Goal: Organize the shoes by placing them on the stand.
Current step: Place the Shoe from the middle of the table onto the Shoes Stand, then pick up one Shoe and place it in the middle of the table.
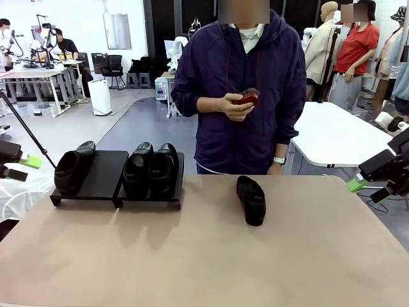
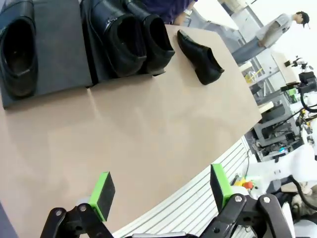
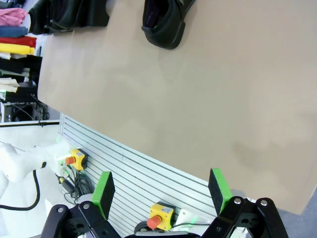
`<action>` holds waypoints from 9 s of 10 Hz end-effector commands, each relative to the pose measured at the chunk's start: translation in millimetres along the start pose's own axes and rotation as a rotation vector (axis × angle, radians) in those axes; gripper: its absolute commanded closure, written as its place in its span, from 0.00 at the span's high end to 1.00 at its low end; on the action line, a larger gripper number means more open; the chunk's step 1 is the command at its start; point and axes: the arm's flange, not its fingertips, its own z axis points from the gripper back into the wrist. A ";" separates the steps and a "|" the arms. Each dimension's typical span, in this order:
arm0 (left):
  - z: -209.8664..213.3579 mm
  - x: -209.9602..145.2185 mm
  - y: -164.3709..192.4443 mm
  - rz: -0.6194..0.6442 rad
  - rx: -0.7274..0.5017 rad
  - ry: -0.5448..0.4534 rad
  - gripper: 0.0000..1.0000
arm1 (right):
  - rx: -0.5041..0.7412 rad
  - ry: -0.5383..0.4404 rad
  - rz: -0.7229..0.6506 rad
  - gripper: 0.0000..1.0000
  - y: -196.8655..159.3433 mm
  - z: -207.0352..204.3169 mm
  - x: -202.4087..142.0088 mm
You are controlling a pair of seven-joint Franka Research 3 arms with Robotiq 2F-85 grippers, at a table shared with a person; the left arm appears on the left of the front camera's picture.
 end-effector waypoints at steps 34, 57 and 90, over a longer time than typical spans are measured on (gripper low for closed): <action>5.1 -3.8 -6.6 -0.007 0.013 0.000 1.00 | -0.651 0.210 -0.134 1.00 167.8 -327.0 248.3; 5.1 -3.8 -6.6 -0.007 0.013 0.000 1.00 | -0.647 0.224 -0.055 0.00 119.8 -309.0 244.0; 5.1 -3.8 -6.6 -0.007 0.013 0.000 1.00 | -0.658 -0.034 0.021 0.00 339.0 -365.6 -10.7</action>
